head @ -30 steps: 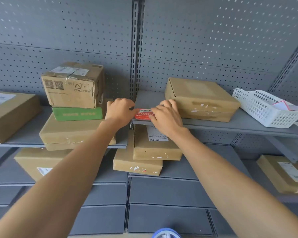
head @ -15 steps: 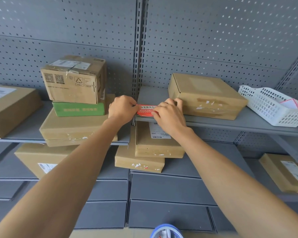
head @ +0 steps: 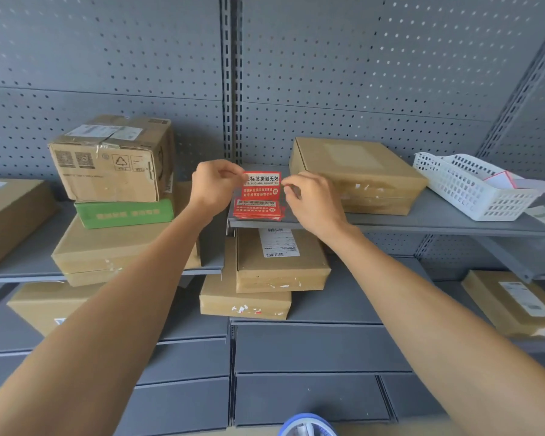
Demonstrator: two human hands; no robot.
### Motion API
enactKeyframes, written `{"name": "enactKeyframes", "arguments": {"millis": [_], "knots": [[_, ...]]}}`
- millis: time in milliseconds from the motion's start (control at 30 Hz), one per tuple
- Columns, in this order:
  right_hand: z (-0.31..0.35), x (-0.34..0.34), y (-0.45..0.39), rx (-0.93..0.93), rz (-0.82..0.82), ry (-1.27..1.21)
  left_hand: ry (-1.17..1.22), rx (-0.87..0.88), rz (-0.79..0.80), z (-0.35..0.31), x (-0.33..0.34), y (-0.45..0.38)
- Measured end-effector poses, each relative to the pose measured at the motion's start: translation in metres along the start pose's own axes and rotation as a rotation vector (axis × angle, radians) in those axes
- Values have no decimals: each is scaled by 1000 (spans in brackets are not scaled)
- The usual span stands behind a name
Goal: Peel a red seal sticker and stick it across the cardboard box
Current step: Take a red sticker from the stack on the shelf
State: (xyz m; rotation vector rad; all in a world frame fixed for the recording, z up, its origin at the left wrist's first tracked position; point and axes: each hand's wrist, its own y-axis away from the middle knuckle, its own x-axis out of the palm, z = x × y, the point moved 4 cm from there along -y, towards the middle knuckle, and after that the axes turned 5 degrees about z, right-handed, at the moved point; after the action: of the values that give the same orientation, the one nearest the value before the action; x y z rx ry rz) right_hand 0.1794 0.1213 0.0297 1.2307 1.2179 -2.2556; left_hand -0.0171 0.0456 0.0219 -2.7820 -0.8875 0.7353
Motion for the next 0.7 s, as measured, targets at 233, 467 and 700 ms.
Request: {"name": "enactKeyframes", "arguments": {"millis": [233, 467, 700], "knots": [[-34, -45, -1, 267, -92, -357, 200, 112, 4, -42, -1, -4], [-74, -79, 3, 395, 98, -712, 336, 106, 66, -79, 39, -26], [-123, -115, 4, 376, 57, -764, 326, 114, 123, -118, 97, -45]]}}
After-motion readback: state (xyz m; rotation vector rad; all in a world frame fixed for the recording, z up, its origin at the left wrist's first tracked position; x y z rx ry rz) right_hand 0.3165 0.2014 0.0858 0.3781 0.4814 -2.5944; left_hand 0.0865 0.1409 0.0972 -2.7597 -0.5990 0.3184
